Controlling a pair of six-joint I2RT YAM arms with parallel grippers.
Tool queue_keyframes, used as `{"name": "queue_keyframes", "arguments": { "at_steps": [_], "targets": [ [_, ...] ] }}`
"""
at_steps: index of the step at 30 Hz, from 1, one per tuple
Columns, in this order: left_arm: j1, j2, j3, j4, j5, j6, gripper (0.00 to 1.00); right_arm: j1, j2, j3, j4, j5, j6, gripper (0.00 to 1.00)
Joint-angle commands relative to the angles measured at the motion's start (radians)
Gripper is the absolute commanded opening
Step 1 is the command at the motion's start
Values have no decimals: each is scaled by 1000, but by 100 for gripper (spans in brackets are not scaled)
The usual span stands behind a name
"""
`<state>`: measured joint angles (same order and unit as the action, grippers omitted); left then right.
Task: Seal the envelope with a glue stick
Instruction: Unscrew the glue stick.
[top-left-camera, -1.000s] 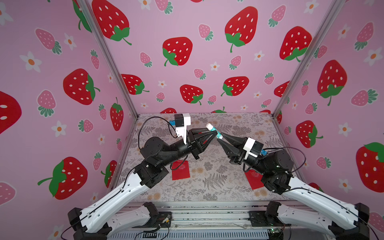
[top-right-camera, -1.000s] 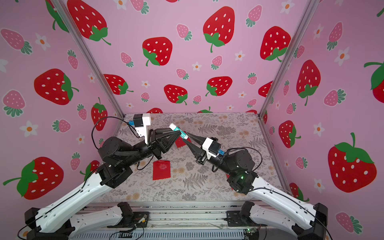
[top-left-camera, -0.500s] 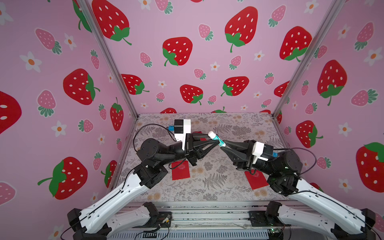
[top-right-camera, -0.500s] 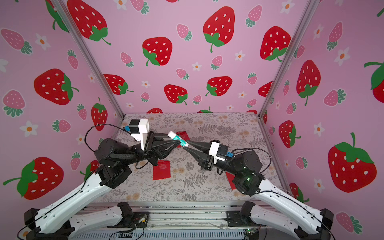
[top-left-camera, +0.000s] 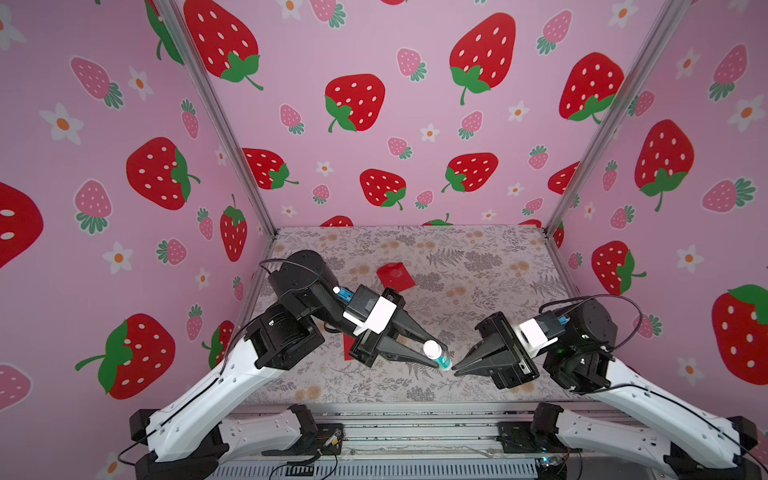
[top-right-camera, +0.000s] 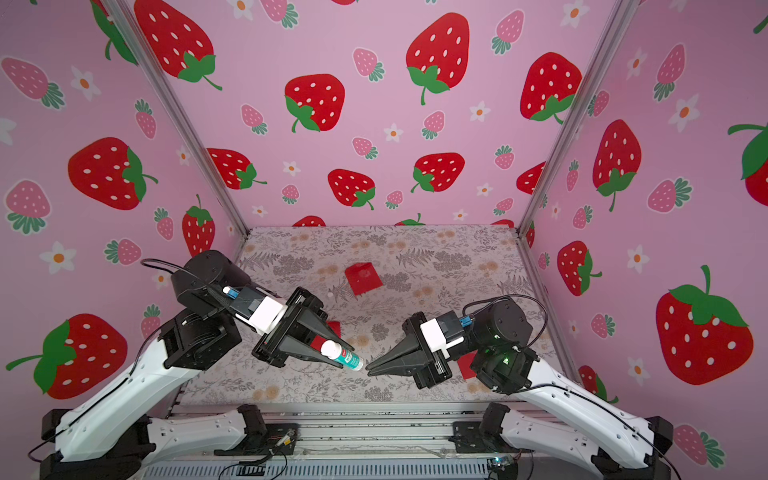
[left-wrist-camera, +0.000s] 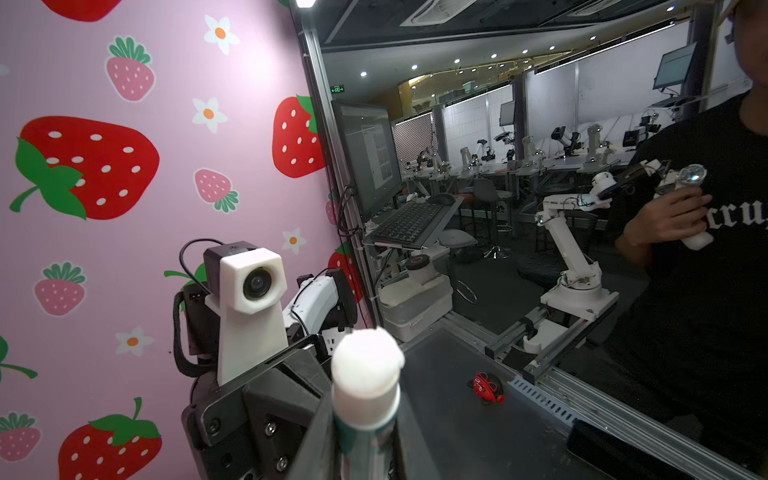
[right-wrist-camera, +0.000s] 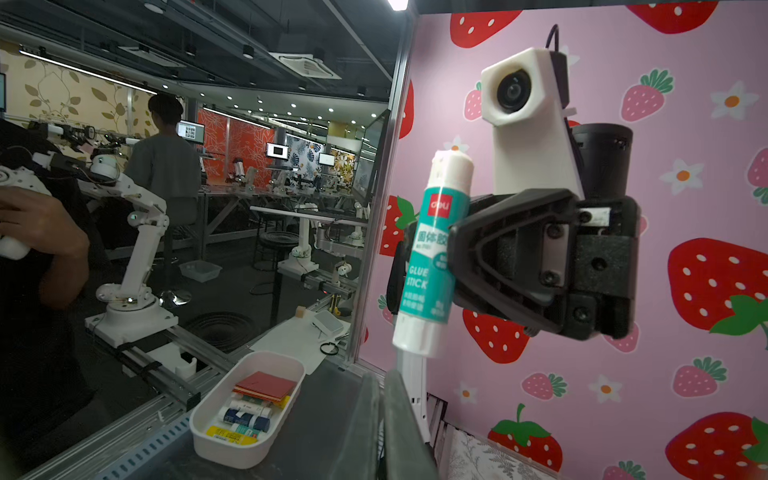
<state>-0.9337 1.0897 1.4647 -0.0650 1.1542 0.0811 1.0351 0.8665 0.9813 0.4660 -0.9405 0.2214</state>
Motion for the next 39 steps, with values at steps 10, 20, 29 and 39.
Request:
{"name": "queue_keyframes", "arguments": {
  "at_steps": [10, 20, 29, 39],
  "targets": [
    [-2, -115, -244, 262, -749, -227, 0, 14, -154, -119, 34, 576, -380, 38],
    [-2, -130, -287, 274, -1010, -439, 0, 14, -48, -110, 107, 868, -637, 47],
    [-2, -132, -288, 278, -1045, -456, 0, 14, 33, -76, 130, 924, -681, 43],
    [-3, -123, -285, 281, -1049, -454, 0, 14, 100, -49, 162, 911, -659, 34]
  ]
}}
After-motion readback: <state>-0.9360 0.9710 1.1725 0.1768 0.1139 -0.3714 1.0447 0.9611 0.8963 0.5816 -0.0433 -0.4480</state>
